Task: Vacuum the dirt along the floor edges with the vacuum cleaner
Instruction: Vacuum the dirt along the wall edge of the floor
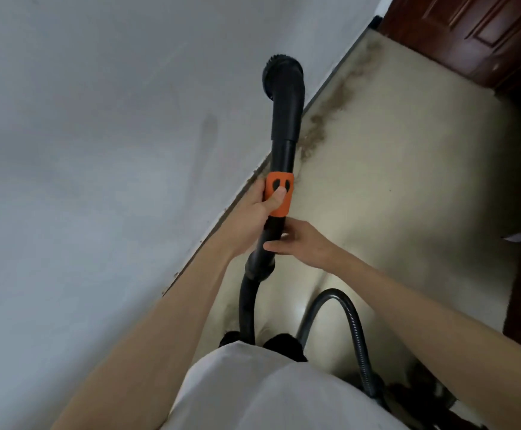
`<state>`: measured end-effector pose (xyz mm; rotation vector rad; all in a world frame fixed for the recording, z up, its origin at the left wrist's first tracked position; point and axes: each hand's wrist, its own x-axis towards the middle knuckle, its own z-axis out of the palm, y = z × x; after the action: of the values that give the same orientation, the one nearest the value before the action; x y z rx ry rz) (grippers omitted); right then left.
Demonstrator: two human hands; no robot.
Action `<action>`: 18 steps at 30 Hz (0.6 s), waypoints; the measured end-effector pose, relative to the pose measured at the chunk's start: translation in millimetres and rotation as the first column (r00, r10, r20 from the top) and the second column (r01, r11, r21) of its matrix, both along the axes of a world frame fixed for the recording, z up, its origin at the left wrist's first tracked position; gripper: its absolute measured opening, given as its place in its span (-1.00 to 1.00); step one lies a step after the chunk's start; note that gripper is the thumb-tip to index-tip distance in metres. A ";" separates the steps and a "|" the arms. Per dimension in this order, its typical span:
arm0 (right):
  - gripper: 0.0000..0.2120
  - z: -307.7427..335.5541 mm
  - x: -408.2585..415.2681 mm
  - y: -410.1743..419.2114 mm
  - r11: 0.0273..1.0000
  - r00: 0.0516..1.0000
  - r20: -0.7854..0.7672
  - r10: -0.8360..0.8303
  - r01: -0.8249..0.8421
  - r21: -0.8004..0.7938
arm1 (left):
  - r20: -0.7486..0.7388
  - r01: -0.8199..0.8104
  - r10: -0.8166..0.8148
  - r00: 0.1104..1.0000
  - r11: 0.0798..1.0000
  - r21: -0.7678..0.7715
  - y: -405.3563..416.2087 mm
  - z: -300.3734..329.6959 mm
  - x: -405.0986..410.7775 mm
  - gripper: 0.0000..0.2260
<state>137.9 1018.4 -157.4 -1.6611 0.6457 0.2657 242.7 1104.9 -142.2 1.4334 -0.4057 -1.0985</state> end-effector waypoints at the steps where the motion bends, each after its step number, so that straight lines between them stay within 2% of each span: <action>1: -0.74 0.1 1.9 -4.9 1.000 1.000 0.001 -0.027 0.027 0.007 | 0.025 0.030 -0.031 0.999 1.000 0.008 -8.3 -0.2 2.9 -0.81; 4: -0.69 1.8 4.7 -19.8 0.996 0.996 -0.026 -0.087 0.088 0.021 | 0.055 0.116 -0.119 0.991 0.992 0.050 -30.7 3.6 10.6 -0.77; 7: -0.66 5.3 9.9 -37.0 0.992 0.992 -0.040 -0.121 0.122 0.028 | -0.023 0.143 -0.142 0.990 0.989 0.045 -50.6 6.0 20.8 -0.77; 11: -0.73 4.4 17.9 -75.5 0.991 0.991 -0.036 -0.125 0.126 0.036 | -0.038 0.158 -0.156 0.987 0.985 0.068 -88.6 9.8 27.6 -0.75; 14: -0.75 -2.6 24.6 -106.4 0.992 0.994 -0.023 -0.106 0.107 0.067 | -0.004 0.128 -0.128 0.992 0.987 0.098 -116.6 10.3 30.3 -0.75; 18: -0.78 -13.9 38.9 -160.0 0.995 1.000 0.002 -0.004 0.003 0.103 | 0.064 0.002 -0.010 0.998 0.993 0.121 -162.2 8.7 35.7 -0.68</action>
<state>176.8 858.4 -171.3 -1.5611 0.6233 0.2899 278.3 942.7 -133.5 1.5782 -0.3948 -1.0993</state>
